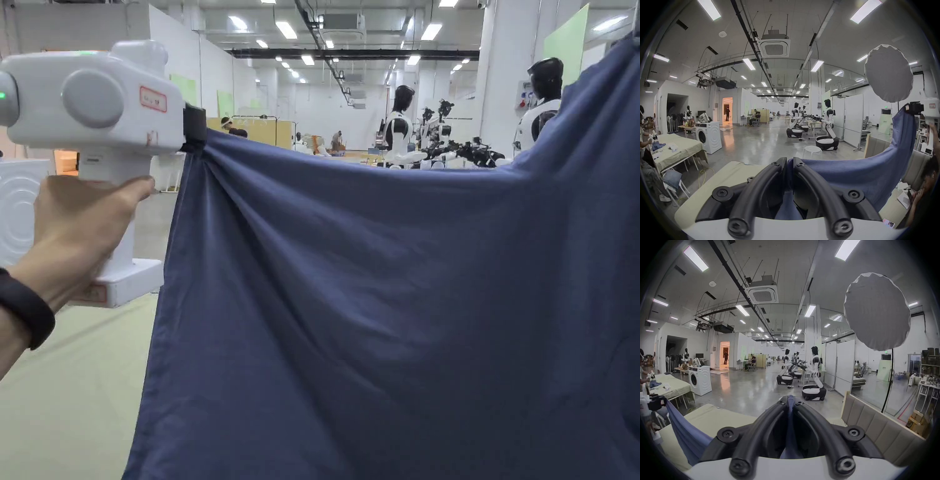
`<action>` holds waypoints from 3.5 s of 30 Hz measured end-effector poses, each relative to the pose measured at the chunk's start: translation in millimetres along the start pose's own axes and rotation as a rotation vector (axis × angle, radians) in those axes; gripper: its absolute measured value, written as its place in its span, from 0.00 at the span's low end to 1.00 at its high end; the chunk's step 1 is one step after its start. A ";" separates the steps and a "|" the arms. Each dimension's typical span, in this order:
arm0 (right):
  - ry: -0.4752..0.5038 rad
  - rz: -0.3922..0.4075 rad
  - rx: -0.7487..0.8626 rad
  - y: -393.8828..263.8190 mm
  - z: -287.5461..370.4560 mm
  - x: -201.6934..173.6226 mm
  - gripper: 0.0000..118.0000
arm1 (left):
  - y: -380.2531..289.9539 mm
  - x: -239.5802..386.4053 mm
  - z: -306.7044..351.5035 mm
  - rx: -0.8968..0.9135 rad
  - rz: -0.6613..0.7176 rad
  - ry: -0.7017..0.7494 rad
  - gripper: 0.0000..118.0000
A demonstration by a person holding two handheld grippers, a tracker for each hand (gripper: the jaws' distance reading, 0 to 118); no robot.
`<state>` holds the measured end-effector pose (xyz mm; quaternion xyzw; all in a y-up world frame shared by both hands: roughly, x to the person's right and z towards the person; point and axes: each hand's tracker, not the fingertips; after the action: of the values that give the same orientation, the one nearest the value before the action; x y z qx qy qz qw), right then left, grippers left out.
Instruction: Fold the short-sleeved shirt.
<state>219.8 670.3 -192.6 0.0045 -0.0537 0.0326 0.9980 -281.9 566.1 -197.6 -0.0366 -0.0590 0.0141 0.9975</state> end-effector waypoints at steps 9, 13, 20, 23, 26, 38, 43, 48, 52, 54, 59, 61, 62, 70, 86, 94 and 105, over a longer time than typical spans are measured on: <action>-0.055 0.014 0.032 37.2 -58.7 -15.9 0.04 | 18.9 -22.6 -64.7 -0.011 -0.007 0.056 0.07; -0.058 0.035 0.067 52.0 -80.2 -28.3 0.04 | 17.3 -25.5 -88.8 -0.019 -0.001 0.080 0.07; -0.081 0.064 0.085 69.3 -109.4 -51.3 0.04 | 14.5 -24.7 -131.6 -0.019 0.058 0.099 0.07; -0.087 0.050 0.095 72.1 -113.1 -52.7 0.04 | 15.5 -24.7 -148.5 -0.021 0.043 0.105 0.07; -0.082 0.042 0.097 67.4 -112.1 -55.1 0.04 | 9.9 -25.4 -155.3 -0.024 0.045 0.094 0.07; 0.116 -0.061 -0.067 -52.1 -70.1 -42.4 0.04 | -109.6 -38.0 -101.7 -0.151 0.078 0.048 0.07; 0.191 -0.035 -0.111 -108.9 2.4 -48.0 0.04 | -162.8 -33.1 -46.3 -0.199 0.104 0.032 0.07; 0.248 -0.056 -0.131 -162.4 87.5 -38.9 0.04 | -213.7 -48.6 21.6 -0.211 0.176 -0.022 0.07; 0.298 -0.102 -0.174 -210.7 155.3 -23.1 0.04 | -257.1 -46.7 94.0 -0.213 0.165 -0.064 0.07; 0.335 -0.127 -0.216 -232.1 190.9 -18.7 0.04 | -278.3 -53.6 126.7 -0.224 0.190 -0.109 0.07; 0.310 -0.184 -0.228 -284.7 276.0 -21.9 0.04 | -318.1 -53.8 203.4 -0.267 0.186 -0.115 0.07; 0.292 -0.237 -0.241 -301.3 297.7 -24.3 0.04 | -330.5 -54.5 225.2 -0.291 0.199 -0.113 0.07; 0.270 -0.238 -0.256 -309.3 303.3 -25.4 0.04 | -337.7 -54.6 231.5 -0.294 0.204 -0.108 0.07; 0.253 -0.323 -0.508 -426.3 277.6 -19.3 0.04 | -415.5 -61.3 239.3 -0.447 0.296 -0.072 0.07; 0.125 -0.178 -0.360 -456.0 306.0 -5.4 0.59 | -362.7 -18.6 299.1 -0.068 -0.075 0.065 0.44; 0.138 0.008 -0.247 -438.4 334.4 -55.2 0.59 | -324.9 32.4 322.4 0.051 -0.097 0.058 0.43; 0.230 0.046 -0.353 -453.4 346.2 -86.4 0.00 | -333.6 51.8 324.7 -0.078 -0.083 0.013 0.02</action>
<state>126.8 208.0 139.9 -0.1752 0.0557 0.0455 0.9819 -261.1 258.4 154.9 -0.0731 -0.0546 -0.0298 0.9954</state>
